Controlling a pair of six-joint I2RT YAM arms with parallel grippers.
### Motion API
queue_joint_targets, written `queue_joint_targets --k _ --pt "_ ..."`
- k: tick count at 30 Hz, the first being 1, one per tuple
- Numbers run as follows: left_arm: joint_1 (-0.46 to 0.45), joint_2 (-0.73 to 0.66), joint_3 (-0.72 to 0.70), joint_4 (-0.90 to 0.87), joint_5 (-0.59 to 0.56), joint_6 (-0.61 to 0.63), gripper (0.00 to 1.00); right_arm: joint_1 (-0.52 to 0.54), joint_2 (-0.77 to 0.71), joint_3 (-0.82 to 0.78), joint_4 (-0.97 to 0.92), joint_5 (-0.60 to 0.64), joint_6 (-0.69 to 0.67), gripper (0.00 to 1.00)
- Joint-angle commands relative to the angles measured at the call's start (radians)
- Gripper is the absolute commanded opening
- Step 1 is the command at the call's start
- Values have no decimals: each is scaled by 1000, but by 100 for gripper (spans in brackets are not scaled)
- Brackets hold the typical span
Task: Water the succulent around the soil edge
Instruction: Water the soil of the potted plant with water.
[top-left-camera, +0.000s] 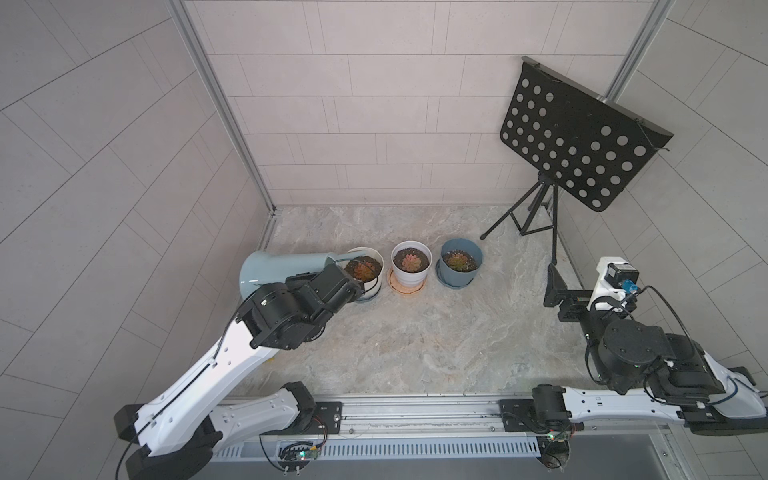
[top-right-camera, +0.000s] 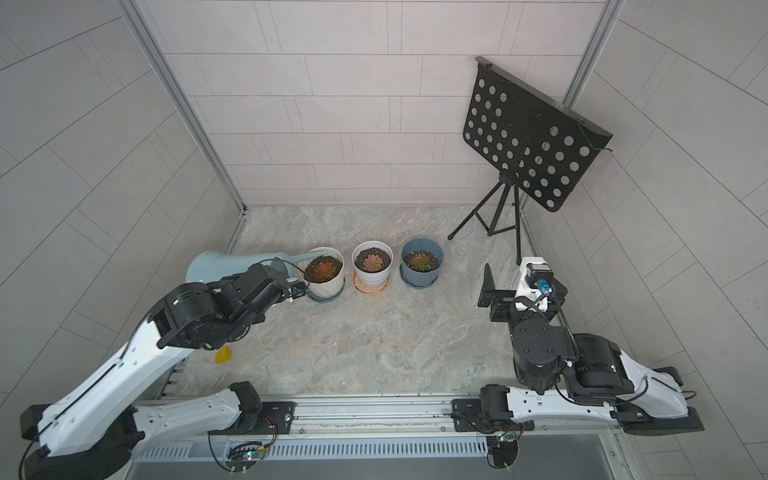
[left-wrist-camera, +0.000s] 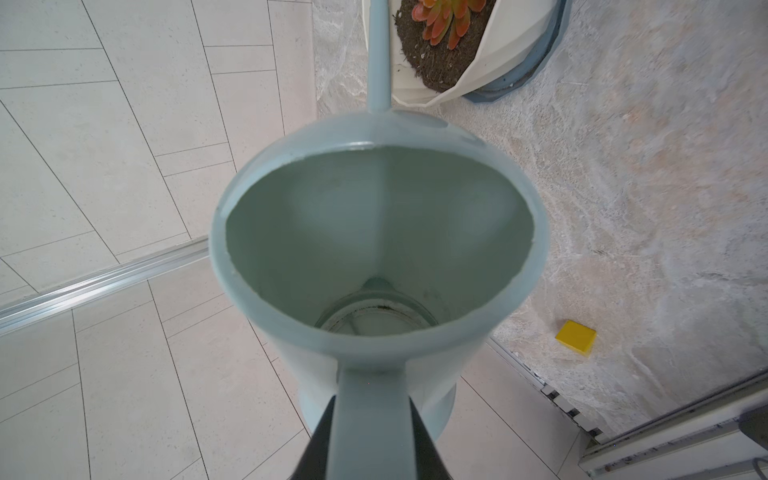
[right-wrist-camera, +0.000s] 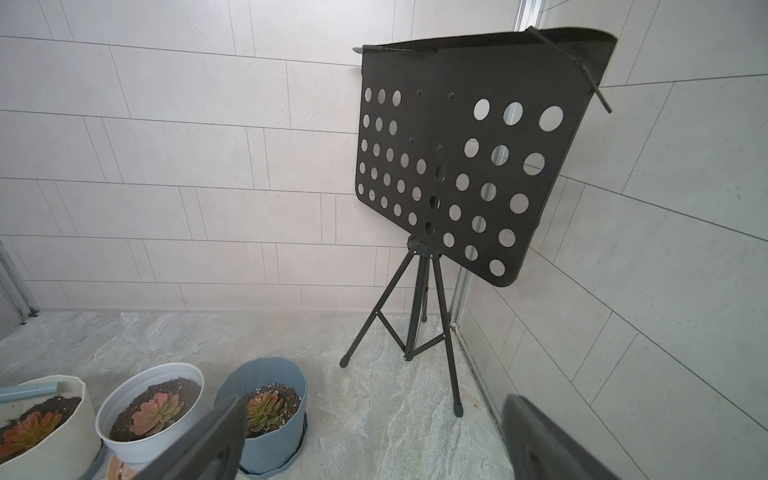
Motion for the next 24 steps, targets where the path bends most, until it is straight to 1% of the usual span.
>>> queue_joint_targets --k 1,16,24 --pt "10 -10 -3 18 -44 16 0 -5 -10 -8 8 13 -16 100" --pt "24 -37 -7 -26 -52 1 0 -7 -15 -15 17 13 -17 100" --pt "25 -79 -42 -53 -55 -12 0 -7 -25 -10 19 22 -35 100"
